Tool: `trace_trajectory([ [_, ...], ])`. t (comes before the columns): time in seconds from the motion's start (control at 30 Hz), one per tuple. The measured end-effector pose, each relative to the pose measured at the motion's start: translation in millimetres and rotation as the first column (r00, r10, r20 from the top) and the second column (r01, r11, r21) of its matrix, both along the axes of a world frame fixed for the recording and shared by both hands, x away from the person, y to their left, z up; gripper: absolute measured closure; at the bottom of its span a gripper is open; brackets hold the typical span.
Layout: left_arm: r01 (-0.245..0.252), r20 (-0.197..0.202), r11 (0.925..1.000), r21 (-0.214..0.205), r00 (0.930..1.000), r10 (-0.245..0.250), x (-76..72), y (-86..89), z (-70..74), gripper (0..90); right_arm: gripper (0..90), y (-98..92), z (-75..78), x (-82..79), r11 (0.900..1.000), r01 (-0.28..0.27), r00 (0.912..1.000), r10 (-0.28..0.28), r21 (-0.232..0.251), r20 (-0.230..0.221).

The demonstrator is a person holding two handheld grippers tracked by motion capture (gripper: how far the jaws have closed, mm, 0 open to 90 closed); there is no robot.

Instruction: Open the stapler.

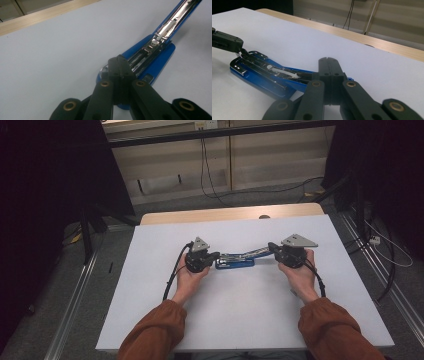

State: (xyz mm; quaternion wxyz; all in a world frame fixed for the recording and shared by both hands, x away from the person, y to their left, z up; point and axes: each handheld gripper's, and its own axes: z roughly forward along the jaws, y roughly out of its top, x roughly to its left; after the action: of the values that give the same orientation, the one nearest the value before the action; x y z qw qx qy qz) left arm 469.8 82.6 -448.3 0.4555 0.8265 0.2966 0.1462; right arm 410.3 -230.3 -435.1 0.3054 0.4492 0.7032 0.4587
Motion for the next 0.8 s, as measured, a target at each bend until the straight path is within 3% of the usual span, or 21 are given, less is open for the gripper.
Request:
trace_trajectory([
  [0.8, -0.001, 0.008, 1.0000, 0.009, 1.0000, 0.001, -0.4, -0.3, 0.3, 90.0, 90.0, -3.7, -12.6, 1.6, 0.9996, -0.010, 0.9978, 0.008, -0.028, -0.066],
])
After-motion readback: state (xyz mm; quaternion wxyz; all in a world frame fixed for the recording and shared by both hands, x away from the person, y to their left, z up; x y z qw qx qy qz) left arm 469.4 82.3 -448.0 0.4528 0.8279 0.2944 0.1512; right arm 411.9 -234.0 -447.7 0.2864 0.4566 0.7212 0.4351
